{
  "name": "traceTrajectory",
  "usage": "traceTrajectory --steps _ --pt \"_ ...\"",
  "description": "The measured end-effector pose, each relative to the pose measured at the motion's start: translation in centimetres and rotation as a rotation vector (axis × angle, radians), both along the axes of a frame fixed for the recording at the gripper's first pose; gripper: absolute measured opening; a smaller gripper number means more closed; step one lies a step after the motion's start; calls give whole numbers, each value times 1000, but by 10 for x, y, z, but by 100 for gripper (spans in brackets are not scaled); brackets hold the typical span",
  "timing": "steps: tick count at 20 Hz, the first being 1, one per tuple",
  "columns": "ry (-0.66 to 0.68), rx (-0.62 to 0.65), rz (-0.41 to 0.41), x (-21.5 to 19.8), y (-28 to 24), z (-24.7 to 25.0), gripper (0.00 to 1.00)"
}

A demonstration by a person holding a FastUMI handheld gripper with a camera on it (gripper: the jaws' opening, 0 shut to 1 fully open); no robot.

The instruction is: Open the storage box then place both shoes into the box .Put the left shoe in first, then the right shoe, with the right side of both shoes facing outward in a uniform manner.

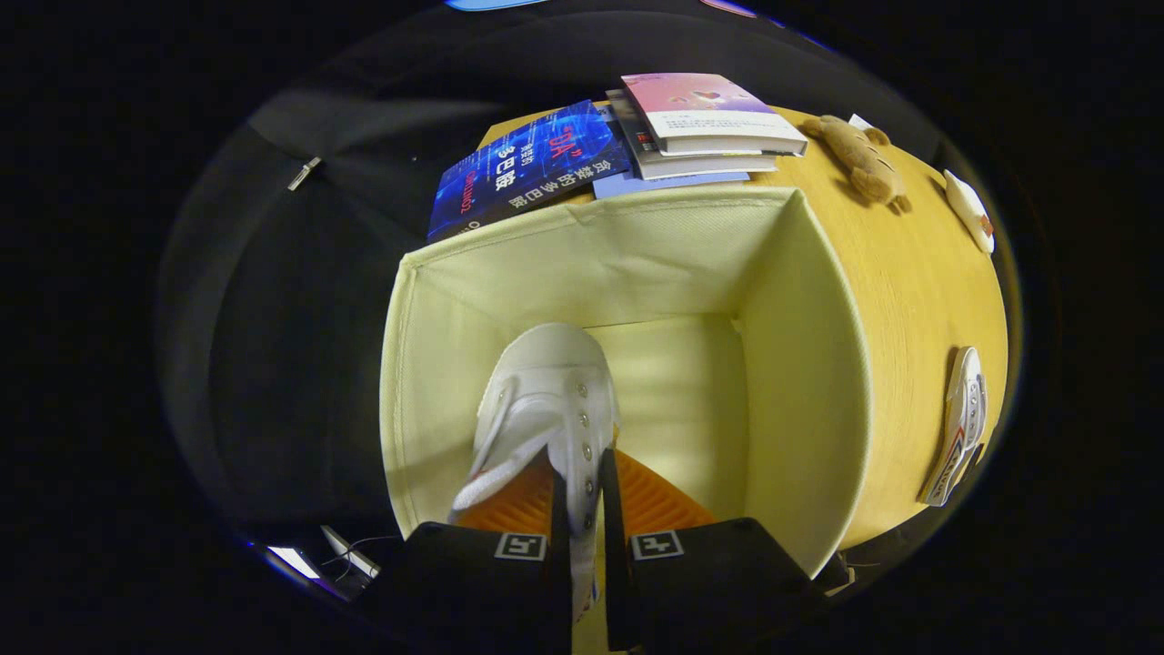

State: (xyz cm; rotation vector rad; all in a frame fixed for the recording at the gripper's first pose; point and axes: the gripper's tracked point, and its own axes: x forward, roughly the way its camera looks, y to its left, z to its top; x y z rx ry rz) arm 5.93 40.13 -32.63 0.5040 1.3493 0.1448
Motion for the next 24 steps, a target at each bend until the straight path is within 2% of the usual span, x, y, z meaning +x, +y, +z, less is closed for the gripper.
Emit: traceTrajectory --steps 5,6,9,13,15,19,22,24 --pt "-66 115 34 5 19 28 39" --pt "-79 117 55 3 17 33 57" --pt "-139 119 68 -1 5 49 100" --pt "-238 148 92 -7 -20 79 99" --pt "-320 154 76 -7 -48 101 99" --pt "-526 34 37 -3 -140 128 99" --pt "-583 -30 6 -24 -211 140 99" --pt "-582 -88 0 -43 -260 132 99"
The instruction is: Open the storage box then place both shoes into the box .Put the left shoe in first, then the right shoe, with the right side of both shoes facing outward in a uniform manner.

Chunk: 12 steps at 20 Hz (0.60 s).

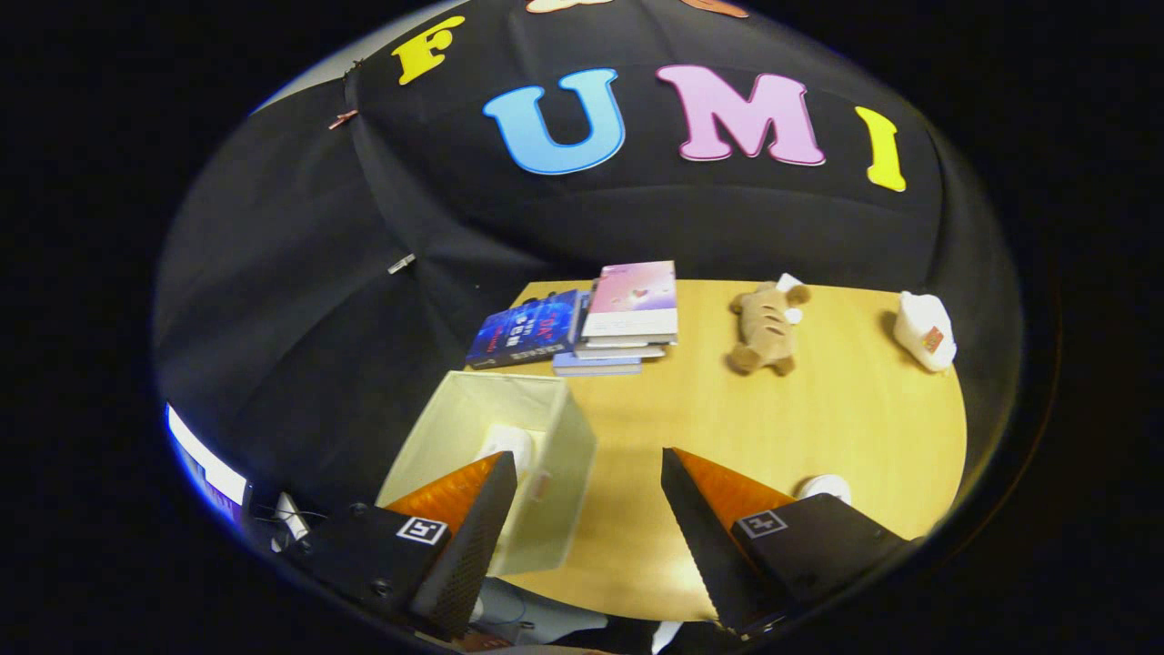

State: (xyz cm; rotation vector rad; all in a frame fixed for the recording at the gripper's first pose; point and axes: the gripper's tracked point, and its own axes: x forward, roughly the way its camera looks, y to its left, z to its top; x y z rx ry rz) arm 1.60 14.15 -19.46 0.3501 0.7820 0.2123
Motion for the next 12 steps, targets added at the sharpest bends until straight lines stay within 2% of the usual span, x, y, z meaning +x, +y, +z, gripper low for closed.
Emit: traceTrajectory --steps 4,7,11,12 --pt "25 -187 -53 -46 -108 -47 99" --pt "72 -298 -99 -85 -164 -88 99" --pt "215 -324 -134 -140 -202 -149 96" --pt "245 -334 -145 -149 -210 -162 93"
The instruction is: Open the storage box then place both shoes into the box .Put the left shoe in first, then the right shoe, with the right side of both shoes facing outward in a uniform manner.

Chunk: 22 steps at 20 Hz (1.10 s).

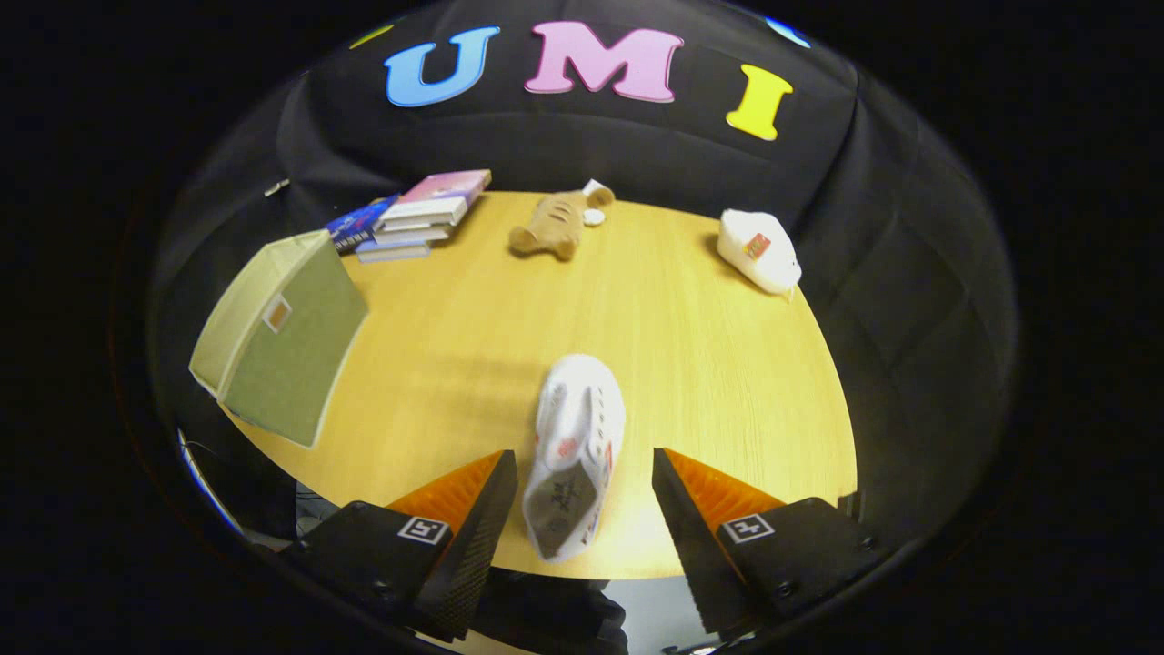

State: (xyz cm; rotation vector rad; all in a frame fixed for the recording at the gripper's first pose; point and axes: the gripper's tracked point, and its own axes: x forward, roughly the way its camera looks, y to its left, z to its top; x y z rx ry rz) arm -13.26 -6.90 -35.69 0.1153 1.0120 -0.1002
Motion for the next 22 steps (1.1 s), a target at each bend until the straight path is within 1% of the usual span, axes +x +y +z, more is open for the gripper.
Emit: traceTrajectory --steps 2,4,7,8,10,11,12,13,14,15,16,17,18,19,21,22 --pt "47 -20 -8 -12 -12 -25 86" --pt "75 -16 -11 -13 -14 -44 85" --pt "93 -25 -6 1 -6 -68 81" --pt "98 -25 -12 3 -13 -78 75" --pt "97 -26 -27 14 -12 -87 73" --pt "90 -25 -31 20 -13 -89 71" --pt "79 -24 -34 25 -12 -92 65" --pt "58 -21 -41 32 -12 -91 65" --pt "42 -11 -41 39 -10 -94 58" --pt "35 -7 -35 44 -9 -96 55" --pt "41 -2 -22 47 -4 -102 44" --pt "59 -38 -29 46 -9 -105 36" --pt "64 -64 -48 47 -17 -105 20" --pt "66 -53 -64 48 -17 -106 10" --pt "68 -13 -88 48 -12 -103 5" --pt "72 13 -105 46 -11 -102 6"
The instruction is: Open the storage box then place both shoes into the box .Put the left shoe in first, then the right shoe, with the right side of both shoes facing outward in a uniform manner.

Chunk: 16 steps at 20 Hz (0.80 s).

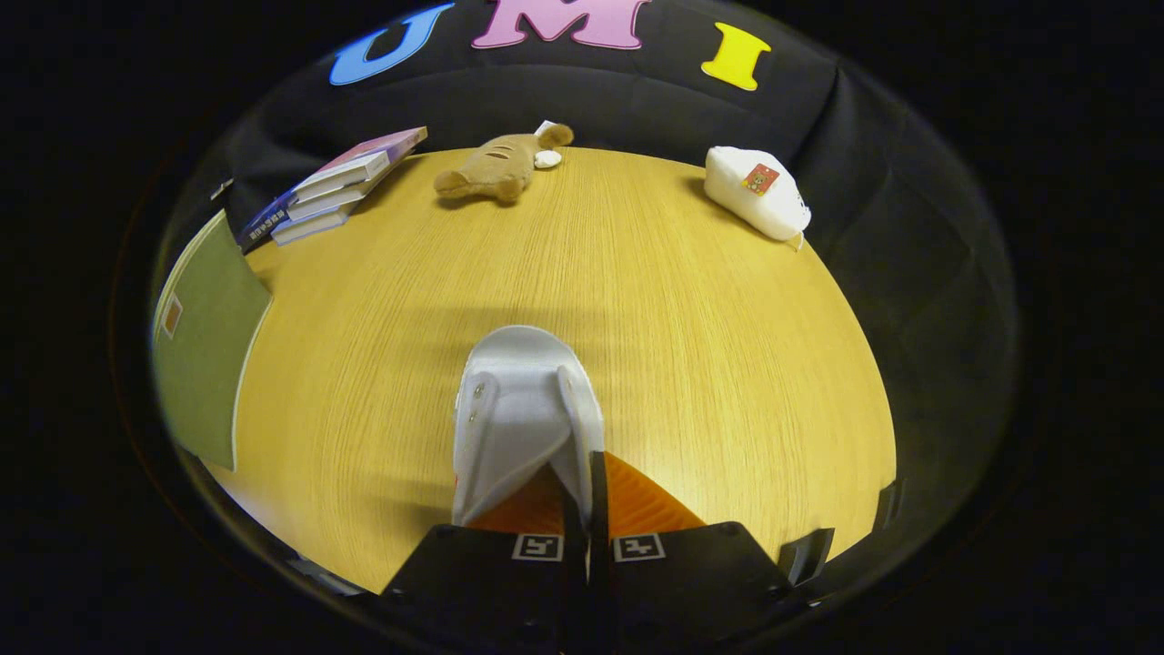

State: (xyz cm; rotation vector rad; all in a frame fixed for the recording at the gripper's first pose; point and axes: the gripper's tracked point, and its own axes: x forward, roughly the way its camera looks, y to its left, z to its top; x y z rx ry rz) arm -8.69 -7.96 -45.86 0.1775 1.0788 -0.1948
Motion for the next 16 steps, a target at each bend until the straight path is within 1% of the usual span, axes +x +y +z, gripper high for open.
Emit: traceTrajectory --steps 4,7,9,12,16 --pt "-36 65 -73 3 4 29 5" --pt "-59 111 -89 15 18 65 5" --pt "-87 156 -82 30 36 96 5" --pt "-155 249 -46 63 82 148 5" --pt "-217 333 7 109 161 216 5"
